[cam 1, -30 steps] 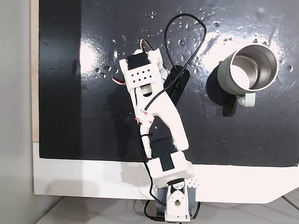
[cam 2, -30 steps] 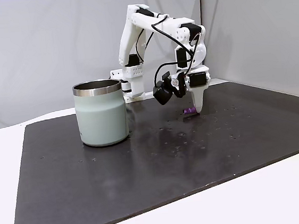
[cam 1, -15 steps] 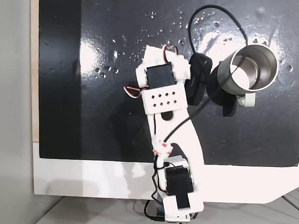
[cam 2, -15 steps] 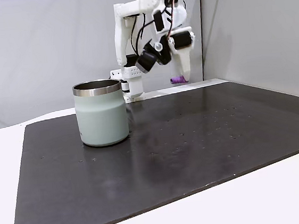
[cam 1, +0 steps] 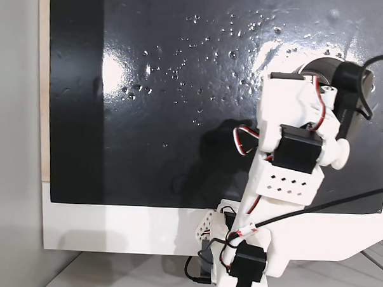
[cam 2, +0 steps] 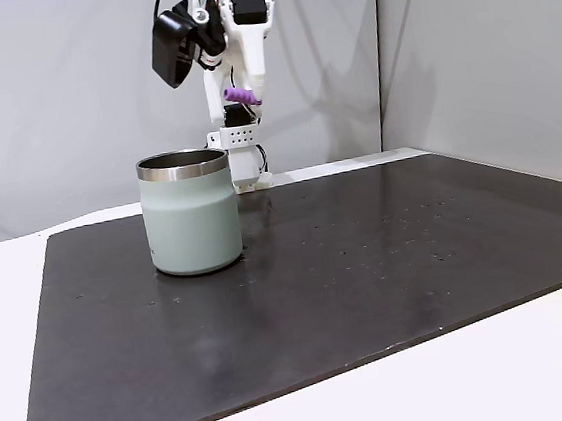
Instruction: Grasp a pengrip and put it in the cup.
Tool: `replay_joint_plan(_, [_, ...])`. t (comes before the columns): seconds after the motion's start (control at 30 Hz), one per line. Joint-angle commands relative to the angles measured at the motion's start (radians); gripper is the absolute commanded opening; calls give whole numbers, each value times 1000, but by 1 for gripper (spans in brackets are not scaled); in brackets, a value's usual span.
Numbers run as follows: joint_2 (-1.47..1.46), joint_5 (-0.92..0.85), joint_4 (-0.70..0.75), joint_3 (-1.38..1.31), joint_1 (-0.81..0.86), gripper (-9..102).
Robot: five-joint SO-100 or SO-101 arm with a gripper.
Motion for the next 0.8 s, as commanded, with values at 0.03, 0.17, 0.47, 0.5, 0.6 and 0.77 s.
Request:
replay_joint_plan(0.03, [41, -121, -35, -49, 118, 0])
replay_joint_plan(0.17, [20, -202, -101, -34, 196, 0])
replay_joint_plan(0.47, [-57, -258, -181, 3, 262, 1])
replay_joint_plan(0.5, [-55, -256, -183, 6, 261, 1])
replay_joint_plan(0.6, [-49, -247, -186, 14, 258, 4])
replay_joint_plan(0.77, [-49, -181, -186, 12, 272, 26])
